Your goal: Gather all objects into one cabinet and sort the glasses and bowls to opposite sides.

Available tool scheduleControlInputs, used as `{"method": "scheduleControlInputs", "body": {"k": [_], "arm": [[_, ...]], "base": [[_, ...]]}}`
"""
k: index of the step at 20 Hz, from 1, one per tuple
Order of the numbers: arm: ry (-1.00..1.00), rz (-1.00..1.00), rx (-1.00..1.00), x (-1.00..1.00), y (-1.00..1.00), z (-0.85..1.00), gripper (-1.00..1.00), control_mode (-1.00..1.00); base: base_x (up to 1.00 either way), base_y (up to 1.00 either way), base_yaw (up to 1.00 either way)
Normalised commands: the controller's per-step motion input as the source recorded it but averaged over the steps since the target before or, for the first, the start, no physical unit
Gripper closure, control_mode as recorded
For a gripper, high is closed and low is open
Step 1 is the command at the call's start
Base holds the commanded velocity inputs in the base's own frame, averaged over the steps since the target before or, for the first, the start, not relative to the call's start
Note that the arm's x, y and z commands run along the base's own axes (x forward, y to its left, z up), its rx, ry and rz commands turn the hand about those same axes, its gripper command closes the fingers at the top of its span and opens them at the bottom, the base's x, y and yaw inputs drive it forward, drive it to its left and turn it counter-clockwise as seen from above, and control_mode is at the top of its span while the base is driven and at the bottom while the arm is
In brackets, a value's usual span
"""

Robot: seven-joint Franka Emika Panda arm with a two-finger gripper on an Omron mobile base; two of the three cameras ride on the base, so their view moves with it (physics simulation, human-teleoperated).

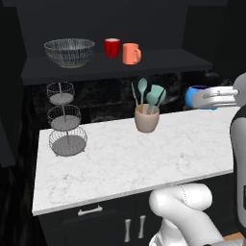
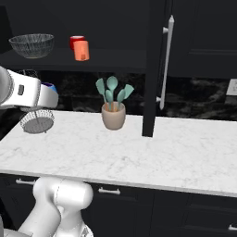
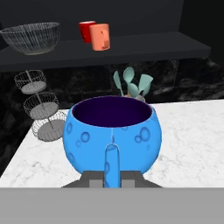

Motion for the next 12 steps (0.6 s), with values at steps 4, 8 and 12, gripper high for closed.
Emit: {"method": "scheduleControlInputs", "body": {"k": [4,8,12], "arm": [[0.0,0.0,0.0,0.0,0.0,0.0,1.0,1.0],[0.0,0.0,0.0,0.0,0.0,0.0,1.0,1.0],[0.0,0.0,0.0,0.0,0.0,0.0,1.0,1.0]], "base": [[0.36,-0.21,0.05],[0.43,-0.32,0.0],[0.43,-0.31,0.0]]}}
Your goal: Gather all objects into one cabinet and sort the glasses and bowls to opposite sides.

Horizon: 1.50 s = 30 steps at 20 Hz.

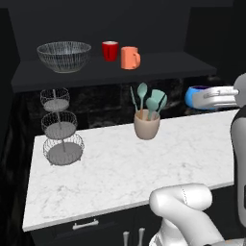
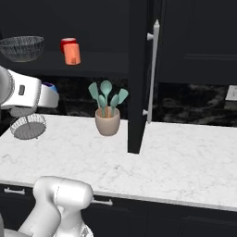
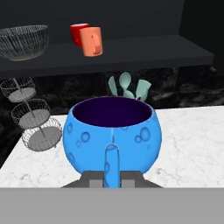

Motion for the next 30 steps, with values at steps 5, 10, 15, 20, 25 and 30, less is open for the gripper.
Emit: {"method": "scheduleControlInputs", "body": {"k": [5,10,15,20,25,30], "arm": [[0.0,0.0,0.0,0.0,0.0,0.0,1.0,1.0],[0.0,0.0,0.0,0.3,-0.19,0.05,1.0,-1.0],[0.0,-0.04,0.0,0.62,-0.15,0.25,1.0,-1.0],[0.0,-0.19,0.0,0.7,-0.17,0.22,1.0,-1.0],[0.0,-0.2,0.0,0.53,-0.32,0.03,1.0,-1.0],[0.0,-0.03,0.0,0.57,-0.29,-0.1,1.0,-1.0]], "base": [[0.42,-0.22,0.0],[0.07,-0.04,0.0],[0.0,0.0,0.0],[0.0,0.0,0.0],[0.0,0.0,0.0],[0.0,0.0,0.0]]}}
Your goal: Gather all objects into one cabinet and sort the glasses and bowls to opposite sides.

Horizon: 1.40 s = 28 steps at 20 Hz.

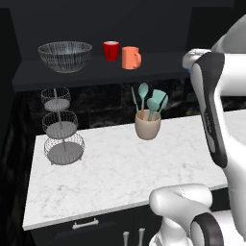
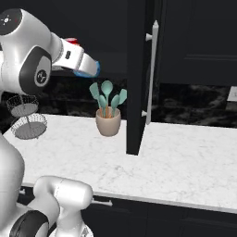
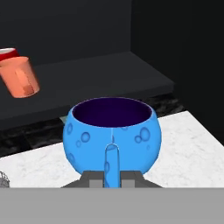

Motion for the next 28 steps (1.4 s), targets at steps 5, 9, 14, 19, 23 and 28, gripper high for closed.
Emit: {"method": "scheduleControlInputs", "body": {"k": [5,9,14,19,23,28], "arm": [[0.0,0.0,0.0,0.77,-0.2,-0.12,1.0,-1.0],[0.0,0.0,0.0,0.78,-0.13,-0.11,1.0,-1.0],[0.0,0.0,0.0,0.7,-0.02,-0.04,1.0,-1.0],[0.0,0.0,0.0,0.66,-0.01,-0.26,1.0,-1.0],[0.0,0.0,0.0,0.49,-0.03,-0.26,1.0,-1.0],[0.0,0.0,0.0,0.5,-0.07,-0.19,1.0,-1.0]], "base": [[0.0,0.0,0.0],[0.0,0.0,0.0],[0.0,0.0,0.0],[0.0,0.0,0.0],[0.0,0.0,0.0],[0.0,0.0,0.0]]}}
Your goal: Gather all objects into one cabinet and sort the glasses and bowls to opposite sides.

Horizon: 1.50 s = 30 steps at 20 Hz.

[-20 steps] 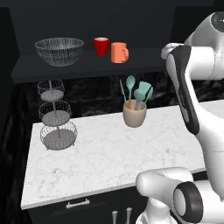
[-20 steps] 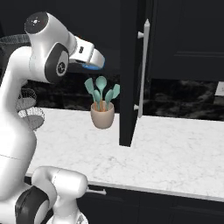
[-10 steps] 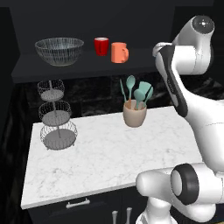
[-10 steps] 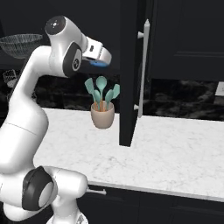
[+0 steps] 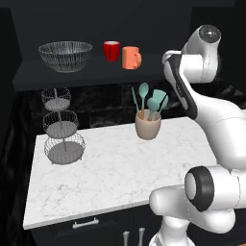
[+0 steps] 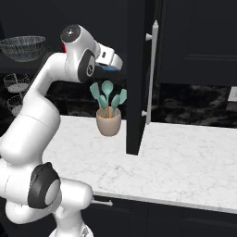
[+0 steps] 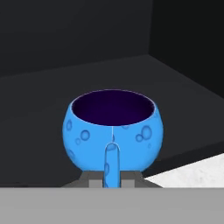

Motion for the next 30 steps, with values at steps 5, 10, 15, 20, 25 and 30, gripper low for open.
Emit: {"method": "scheduleControlInputs", "body": {"k": [5,10,15,20,25,30], "arm": [[0.0,0.0,0.0,0.44,-0.08,-0.03,1.0,-1.0],[0.0,0.0,0.0,0.57,-0.19,0.0,1.0,-1.0],[0.0,0.0,0.0,0.53,-0.22,0.0,1.0,-1.0],[0.0,0.0,0.0,0.51,-0.06,0.0,1.0,-1.0],[0.0,0.0,0.0,0.6,0.0,0.0,1.0,-1.0],[0.0,0.0,0.0,0.47,-0.1,0.0,1.0,-1.0]], "base": [[0.0,0.0,0.0],[0.0,0.0,0.0],[0.0,0.0,0.0],[0.0,0.0,0.0],[0.0,0.0,0.0],[0.0,0.0,0.0]]}}
